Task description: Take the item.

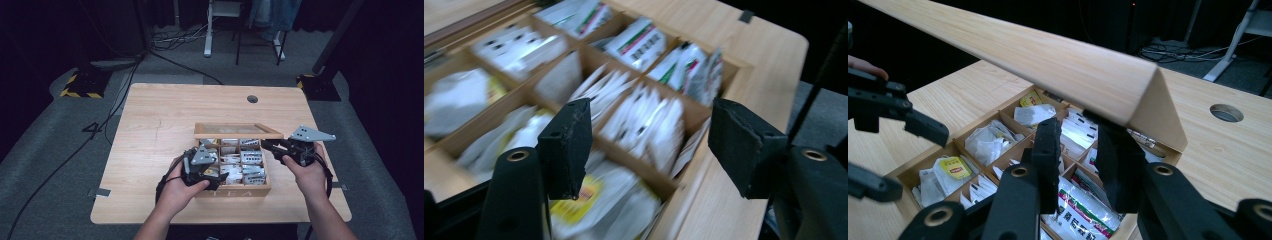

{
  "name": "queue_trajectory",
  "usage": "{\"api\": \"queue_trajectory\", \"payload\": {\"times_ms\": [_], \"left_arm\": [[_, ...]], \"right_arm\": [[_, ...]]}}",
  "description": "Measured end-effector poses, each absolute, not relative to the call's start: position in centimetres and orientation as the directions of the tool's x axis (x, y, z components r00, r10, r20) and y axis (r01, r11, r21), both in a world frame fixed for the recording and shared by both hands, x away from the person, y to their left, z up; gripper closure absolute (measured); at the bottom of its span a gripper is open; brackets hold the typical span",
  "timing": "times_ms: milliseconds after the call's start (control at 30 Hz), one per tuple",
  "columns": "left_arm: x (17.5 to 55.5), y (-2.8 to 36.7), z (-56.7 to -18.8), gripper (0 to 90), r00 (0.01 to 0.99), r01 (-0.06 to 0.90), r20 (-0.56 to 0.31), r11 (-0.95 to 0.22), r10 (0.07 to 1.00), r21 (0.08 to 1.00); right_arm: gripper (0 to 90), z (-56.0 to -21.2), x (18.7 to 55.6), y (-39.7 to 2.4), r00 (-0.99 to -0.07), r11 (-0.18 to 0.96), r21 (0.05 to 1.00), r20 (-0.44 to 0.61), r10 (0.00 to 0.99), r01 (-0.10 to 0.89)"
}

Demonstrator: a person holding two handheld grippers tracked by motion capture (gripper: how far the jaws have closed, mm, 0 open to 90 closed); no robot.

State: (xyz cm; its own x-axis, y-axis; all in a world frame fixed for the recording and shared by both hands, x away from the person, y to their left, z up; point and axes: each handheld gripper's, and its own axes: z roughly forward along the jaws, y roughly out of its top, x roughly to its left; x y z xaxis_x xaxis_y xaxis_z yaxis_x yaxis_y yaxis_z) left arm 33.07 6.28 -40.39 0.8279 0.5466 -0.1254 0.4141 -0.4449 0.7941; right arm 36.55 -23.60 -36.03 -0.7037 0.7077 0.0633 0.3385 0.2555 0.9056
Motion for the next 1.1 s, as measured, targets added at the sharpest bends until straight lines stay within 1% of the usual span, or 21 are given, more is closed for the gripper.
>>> {"api": "queue_trajectory", "payload": {"times_ms": [33,67,300,433,633,800,833,867,900,933,1033,1100], "left_arm": [[33.1,6.3,-40.4,35.9,0.828,0.414,-0.125,-0.445,0.547,0.794],[33.2,5.8,-40.4,38.6,0.837,0.408,-0.127,-0.451,0.533,0.794],[33.5,3.7,-40.6,43.4,0.862,0.386,-0.135,-0.46,0.489,0.8],[34.0,2.1,-40.8,46.3,0.881,0.379,-0.158,-0.466,0.445,0.8],[34.7,0.4,-41.6,48.9,0.889,0.394,-0.195,-0.474,0.415,0.787],[35.3,-0.6,-42.2,49.3,0.888,0.402,-0.2,-0.487,0.413,0.775],[35.5,-0.8,-42.3,50.2,0.889,0.404,-0.204,-0.493,0.41,0.77],[35.6,-1.2,-42.6,52.9,0.885,0.423,-0.231,-0.494,0.403,0.76],[35.6,-1.2,-42.6,54.8,0.885,0.423,-0.231,-0.494,0.403,0.76],[35.8,-1.6,-42.9,55.4,0.885,0.435,-0.251,-0.501,0.392,0.748],[36.0,-1.8,-43.2,59.8,0.883,0.444,-0.261,-0.513,0.391,0.734],[36.2,-2.3,-43.5,60.6,0.883,0.452,-0.279,-0.524,0.378,0.722]], "right_arm": [[70.8,-36.0,36.5,-23.6,-0.704,0.256,0.906,0.063,0.708,0.338],[70.8,-36.1,36.5,-23.5,-0.704,0.257,0.907,0.058,0.708,0.333],[70.8,-36.2,36.5,-23.3,-0.71,0.263,0.905,0.059,0.702,0.335],[70.8,-36.2,36.5,-23.3,-0.71,0.261,0.905,0.061,0.701,0.336],[70.8,-36.2,36.5,-23.3,-0.713,0.262,0.905,0.062,0.698,0.335],[70.8,-36.2,36.6,-23.3,-0.714,0.262,0.905,0.063,0.697,0.336],[70.8,-36.2,36.6,-23.3,-0.714,0.262,0.905,0.063,0.697,0.335],[70.8,-36.2,36.6,-23.3,-0.714,0.261,0.905,0.064,0.697,0.336],[70.8,-36.2,36.6,-23.3,-0.714,0.261,0.905,0.064,0.697,0.336],[70.8,-36.2,36.6,-23.3,-0.713,0.261,0.905,0.063,0.699,0.336],[70.8,-36.2,36.6,-23.3,-0.713,0.262,0.905,0.063,0.698,0.336],[70.8,-36.2,36.6,-23.3,-0.715,0.262,0.904,0.064,0.696,0.337]]}}
